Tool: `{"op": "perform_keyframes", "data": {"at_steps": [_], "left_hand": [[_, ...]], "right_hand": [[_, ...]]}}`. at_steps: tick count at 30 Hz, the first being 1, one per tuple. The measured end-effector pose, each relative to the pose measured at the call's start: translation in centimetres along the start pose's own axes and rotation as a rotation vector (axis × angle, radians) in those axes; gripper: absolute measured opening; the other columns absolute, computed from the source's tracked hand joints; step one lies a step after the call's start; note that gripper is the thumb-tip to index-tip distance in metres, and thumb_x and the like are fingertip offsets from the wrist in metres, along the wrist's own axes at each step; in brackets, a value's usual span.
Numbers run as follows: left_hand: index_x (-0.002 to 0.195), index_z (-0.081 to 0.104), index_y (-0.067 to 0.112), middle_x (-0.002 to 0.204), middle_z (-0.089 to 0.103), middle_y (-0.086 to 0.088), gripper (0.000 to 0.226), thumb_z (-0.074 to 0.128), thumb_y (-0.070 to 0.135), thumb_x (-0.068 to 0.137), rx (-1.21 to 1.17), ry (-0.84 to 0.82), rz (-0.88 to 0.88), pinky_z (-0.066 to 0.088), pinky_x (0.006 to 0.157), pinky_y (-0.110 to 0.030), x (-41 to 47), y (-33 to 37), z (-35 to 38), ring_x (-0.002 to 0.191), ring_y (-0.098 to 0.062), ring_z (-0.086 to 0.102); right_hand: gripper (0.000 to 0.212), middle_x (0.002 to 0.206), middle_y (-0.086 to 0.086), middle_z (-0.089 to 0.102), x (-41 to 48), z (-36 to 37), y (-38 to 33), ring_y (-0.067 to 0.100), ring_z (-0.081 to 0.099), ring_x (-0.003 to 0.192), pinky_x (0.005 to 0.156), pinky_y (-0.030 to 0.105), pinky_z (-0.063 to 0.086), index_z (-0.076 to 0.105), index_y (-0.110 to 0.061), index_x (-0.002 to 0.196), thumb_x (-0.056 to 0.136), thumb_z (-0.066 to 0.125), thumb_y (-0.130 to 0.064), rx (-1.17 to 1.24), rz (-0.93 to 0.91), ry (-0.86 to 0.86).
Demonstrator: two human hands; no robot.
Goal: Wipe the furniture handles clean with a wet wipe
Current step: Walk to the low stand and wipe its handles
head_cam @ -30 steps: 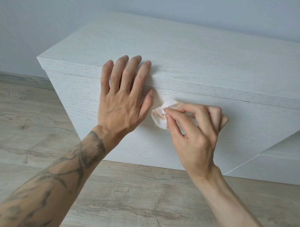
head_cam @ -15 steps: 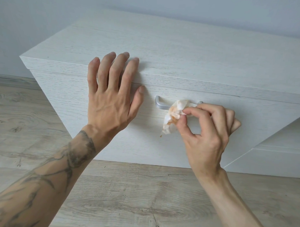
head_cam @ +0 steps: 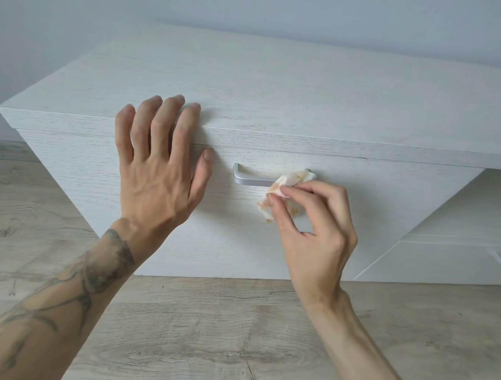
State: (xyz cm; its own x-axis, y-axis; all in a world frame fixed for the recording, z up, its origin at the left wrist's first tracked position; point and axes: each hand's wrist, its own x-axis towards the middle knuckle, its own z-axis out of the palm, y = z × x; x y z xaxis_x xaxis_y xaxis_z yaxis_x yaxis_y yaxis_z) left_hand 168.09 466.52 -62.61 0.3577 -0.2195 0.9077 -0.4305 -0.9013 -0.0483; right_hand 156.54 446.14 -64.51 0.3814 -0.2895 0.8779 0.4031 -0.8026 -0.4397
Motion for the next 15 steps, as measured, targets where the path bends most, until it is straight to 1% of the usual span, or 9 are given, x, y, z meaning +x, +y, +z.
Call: {"op": "perform_keyframes", "data": {"at_steps": [1, 2, 3, 4, 5, 7, 8, 11, 15], "left_hand": [[0.154, 0.045, 0.005, 0.155, 0.048, -0.019, 0.054, 0.043, 0.039, 0.112, -0.002, -0.001, -0.001, 0.018, 0.128, -0.056, 0.0, 0.0, 0.0, 0.145, -0.039, 0.036], [0.154, 0.045, 0.005, 0.155, 0.048, -0.019, 0.054, 0.044, 0.038, 0.112, -0.005, -0.003, -0.003, 0.018, 0.127, -0.056, 0.0, 0.0, 0.0, 0.145, -0.039, 0.036], [0.154, 0.045, 0.005, 0.155, 0.048, -0.019, 0.054, 0.044, 0.038, 0.112, -0.007, -0.004, -0.002, 0.018, 0.127, -0.056, 0.0, 0.0, 0.0, 0.145, -0.039, 0.036], [0.154, 0.045, 0.005, 0.155, 0.048, -0.02, 0.054, 0.044, 0.038, 0.112, -0.008, -0.004, -0.001, 0.018, 0.127, -0.056, 0.0, 0.0, -0.1, 0.145, -0.04, 0.036], [0.154, 0.045, 0.005, 0.155, 0.048, -0.02, 0.054, 0.044, 0.038, 0.112, -0.008, -0.006, -0.001, 0.018, 0.127, -0.056, 0.0, 0.0, -0.1, 0.144, -0.04, 0.036], [0.154, 0.045, 0.005, 0.154, 0.048, -0.02, 0.054, 0.043, 0.038, 0.112, -0.008, -0.006, 0.0, 0.018, 0.127, -0.057, 0.0, 0.0, -0.1, 0.144, -0.04, 0.037], [0.154, 0.045, 0.005, 0.155, 0.048, -0.02, 0.054, 0.043, 0.038, 0.112, -0.01, -0.005, 0.001, 0.018, 0.127, -0.057, 0.0, 0.0, -0.1, 0.144, -0.04, 0.037], [0.154, 0.045, 0.005, 0.155, 0.048, -0.02, 0.054, 0.043, 0.039, 0.112, -0.015, -0.005, 0.0, 0.017, 0.127, -0.056, 0.0, 0.0, -0.1, 0.144, -0.04, 0.036], [0.154, 0.045, 0.005, 0.154, 0.048, -0.02, 0.054, 0.043, 0.038, 0.112, -0.016, -0.007, -0.001, 0.017, 0.127, -0.057, 0.0, 0.1, -0.1, 0.144, -0.04, 0.036]], "right_hand": [[0.008, 0.1, 0.013, 0.069, 0.2, -0.2, 0.3, -0.011, 0.06, 0.1, 0.095, 0.005, 0.044, 0.081, 0.001, 0.096, 0.09, 0.085, -0.002, 0.009, 0.012, 0.017], [0.006, 0.1, 0.01, 0.07, 0.3, -0.5, 0.7, -0.013, 0.059, 0.102, 0.095, 0.006, 0.044, 0.08, 0.0, 0.095, 0.091, 0.084, -0.001, 0.018, 0.028, 0.027], [0.004, 0.1, 0.008, 0.07, 0.4, -0.7, 1.2, -0.012, 0.061, 0.102, 0.094, 0.008, 0.046, 0.08, 0.0, 0.095, 0.092, 0.083, -0.001, 0.03, 0.048, 0.026], [0.003, 0.101, 0.006, 0.07, 0.4, -0.9, 1.6, -0.008, 0.065, 0.103, 0.093, 0.012, 0.049, 0.079, -0.001, 0.096, 0.093, 0.081, -0.001, 0.05, 0.072, 0.016], [0.005, 0.103, 0.005, 0.071, 0.4, -1.0, 2.0, 0.001, 0.069, 0.103, 0.092, 0.018, 0.053, 0.079, -0.003, 0.099, 0.095, 0.079, 0.0, 0.083, 0.106, 0.002], [0.018, 0.109, 0.001, 0.071, 0.3, -1.1, 2.4, 0.019, 0.074, 0.104, 0.092, 0.032, 0.059, 0.077, -0.01, 0.111, 0.098, 0.075, 0.002, 0.196, 0.214, -0.013], [0.024, 0.113, -0.001, 0.07, 0.4, -1.1, 2.5, 0.023, 0.075, 0.106, 0.094, 0.035, 0.059, 0.076, -0.013, 0.116, 0.099, 0.073, 0.003, 0.257, 0.272, -0.008], [0.027, 0.12, -0.001, 0.071, 1.0, -1.0, 2.7, 0.021, 0.073, 0.115, 0.1, 0.032, 0.058, 0.075, -0.017, 0.119, 0.101, 0.069, 0.002, 0.382, 0.379, 0.007], [0.029, 0.117, 0.001, 0.073, 0.7, -0.8, 1.9, 0.018, 0.074, 0.112, 0.098, 0.025, 0.057, 0.076, -0.016, 0.118, 0.1, 0.067, 0.005, 0.407, 0.39, -0.024]]}}
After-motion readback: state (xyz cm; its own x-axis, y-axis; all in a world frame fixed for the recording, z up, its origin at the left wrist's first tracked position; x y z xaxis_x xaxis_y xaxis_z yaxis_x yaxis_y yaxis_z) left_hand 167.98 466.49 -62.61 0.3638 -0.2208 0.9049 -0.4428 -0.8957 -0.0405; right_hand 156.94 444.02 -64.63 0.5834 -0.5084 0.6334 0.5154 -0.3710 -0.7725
